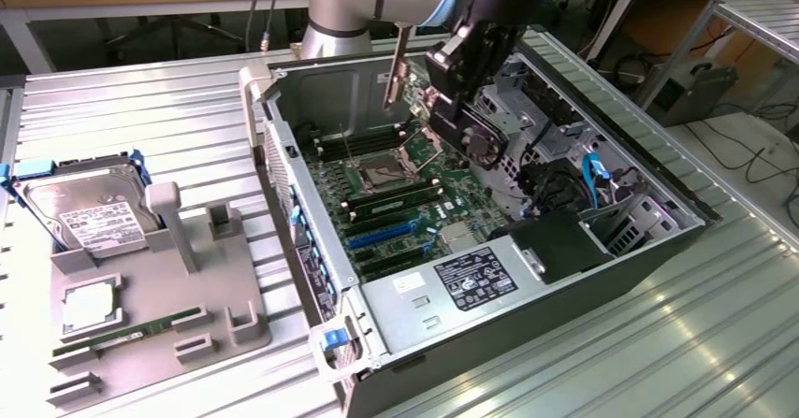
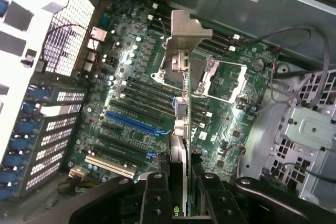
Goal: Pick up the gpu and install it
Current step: 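Insert the gpu into the slot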
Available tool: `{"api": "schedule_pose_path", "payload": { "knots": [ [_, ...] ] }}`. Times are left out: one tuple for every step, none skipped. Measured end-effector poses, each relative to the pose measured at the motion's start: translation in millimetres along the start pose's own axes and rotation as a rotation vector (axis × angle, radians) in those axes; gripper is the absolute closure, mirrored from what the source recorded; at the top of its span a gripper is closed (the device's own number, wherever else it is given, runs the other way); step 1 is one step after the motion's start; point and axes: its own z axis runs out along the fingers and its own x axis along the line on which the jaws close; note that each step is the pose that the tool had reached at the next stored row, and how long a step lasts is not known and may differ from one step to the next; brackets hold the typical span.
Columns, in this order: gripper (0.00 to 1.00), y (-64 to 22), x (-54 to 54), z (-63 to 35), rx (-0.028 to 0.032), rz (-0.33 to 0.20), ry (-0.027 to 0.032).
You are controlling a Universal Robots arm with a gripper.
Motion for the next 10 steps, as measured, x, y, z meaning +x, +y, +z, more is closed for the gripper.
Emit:
{"api": "schedule_pose_path", "payload": {
  "knots": [
    [0.74,0.0,0.0,0.3,0.0003,-0.018,-0.0003],
    [0.74,0.0,0.0,0.6,0.0006,-0.035,-0.0007],
    [0.74,0.0,0.0,0.9,0.0009,-0.054,-0.0009],
    [0.74,-0.1,0.0,1.1,0.0012,-0.071,-0.0011],
    [0.74,-0.1,0.0,1.6,0.0016,-0.094,-0.0014],
    [0.74,-0.1,0.0,2.0,0.0019,-0.113,-0.0017],
    [0.74,-0.1,0.0,2.3,0.0021,-0.131,-0.0019],
    [0.74,-0.1,0.0,2.7,0.0025,-0.149,-0.0020],
    [0.74,-0.2,0.0,3.0,0.0027,-0.168,-0.0021],
    [0.74,-0.2,0.0,3.4,0.0029,-0.185,-0.0023]
  ]
}}
